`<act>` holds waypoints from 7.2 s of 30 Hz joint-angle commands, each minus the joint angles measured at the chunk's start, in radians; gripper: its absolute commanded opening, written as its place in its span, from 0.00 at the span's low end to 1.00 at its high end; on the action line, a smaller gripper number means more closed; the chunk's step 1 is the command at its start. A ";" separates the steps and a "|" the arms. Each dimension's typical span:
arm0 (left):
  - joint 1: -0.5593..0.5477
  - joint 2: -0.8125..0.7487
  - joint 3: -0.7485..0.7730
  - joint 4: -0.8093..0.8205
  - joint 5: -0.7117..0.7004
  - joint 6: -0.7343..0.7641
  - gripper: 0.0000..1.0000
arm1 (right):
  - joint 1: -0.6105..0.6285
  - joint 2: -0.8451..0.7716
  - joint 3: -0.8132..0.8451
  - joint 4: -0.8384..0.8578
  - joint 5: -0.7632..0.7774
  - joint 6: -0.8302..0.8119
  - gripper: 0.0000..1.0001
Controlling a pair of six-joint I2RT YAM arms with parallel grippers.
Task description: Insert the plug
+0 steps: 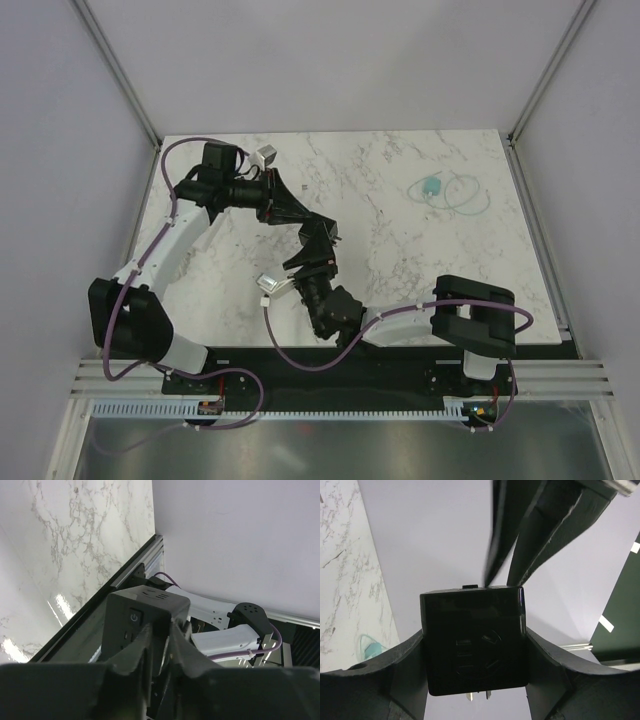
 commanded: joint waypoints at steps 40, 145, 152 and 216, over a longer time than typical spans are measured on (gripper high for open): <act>0.103 0.048 0.238 0.198 0.190 -0.227 0.93 | -0.174 -0.082 0.146 0.241 -0.224 0.394 0.18; 0.108 0.339 0.397 0.397 0.089 -0.408 0.02 | -0.174 0.014 0.122 0.064 0.171 0.729 0.98; 0.148 0.281 0.413 0.397 0.051 -0.299 0.02 | -0.446 -0.336 0.252 -1.157 -0.309 1.981 0.98; -0.035 -0.250 -0.215 1.054 -0.012 -0.535 0.47 | -0.724 -0.428 0.036 -0.127 -1.497 3.077 0.18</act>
